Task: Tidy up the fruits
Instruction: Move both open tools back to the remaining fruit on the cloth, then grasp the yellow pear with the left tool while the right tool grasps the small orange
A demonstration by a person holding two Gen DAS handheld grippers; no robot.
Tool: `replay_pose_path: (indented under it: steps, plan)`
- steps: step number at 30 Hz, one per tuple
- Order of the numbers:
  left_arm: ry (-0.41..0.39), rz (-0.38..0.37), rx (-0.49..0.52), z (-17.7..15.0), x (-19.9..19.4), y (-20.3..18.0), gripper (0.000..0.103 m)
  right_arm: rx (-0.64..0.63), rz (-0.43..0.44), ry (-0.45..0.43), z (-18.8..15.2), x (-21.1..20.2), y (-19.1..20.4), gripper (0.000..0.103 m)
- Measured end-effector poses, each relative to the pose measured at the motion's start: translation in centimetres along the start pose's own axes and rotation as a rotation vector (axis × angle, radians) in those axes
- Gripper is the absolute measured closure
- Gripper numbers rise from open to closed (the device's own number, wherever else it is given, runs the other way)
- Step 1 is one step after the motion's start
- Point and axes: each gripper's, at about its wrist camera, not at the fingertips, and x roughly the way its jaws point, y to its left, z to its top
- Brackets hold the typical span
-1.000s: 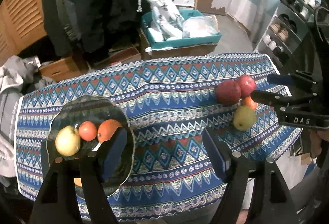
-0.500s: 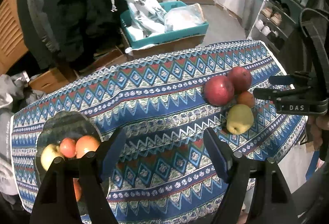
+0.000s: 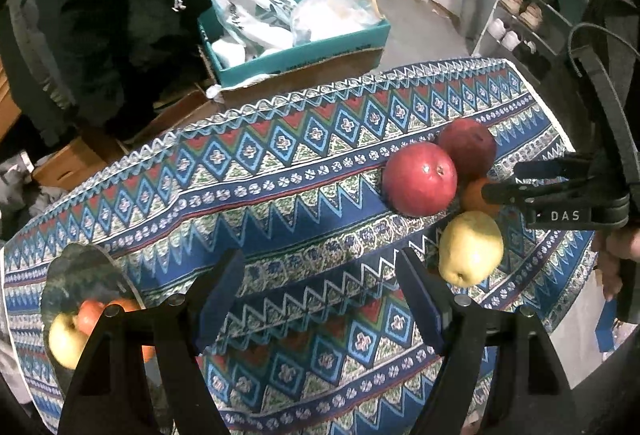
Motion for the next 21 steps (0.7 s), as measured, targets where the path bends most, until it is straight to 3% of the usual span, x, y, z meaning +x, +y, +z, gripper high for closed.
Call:
replay_pose_path:
  steps: [10,15,21]
  plan:
    - [0.035,-0.021,0.028,0.6,2.7,-1.4,0.024,0.071,0.066,0.041,-0.2,3.7,-1.3,0.033]
    - [0.044,-0.030,0.039,0.8,3.2,-2.2,0.024,0.105,0.103,0.047,0.1,4.8,-1.7,0.039]
    - [0.054,-0.056,0.042,1.0,3.6,-3.1,0.024,0.133,0.143,0.051,-0.1,5.4,-2.4,0.057]
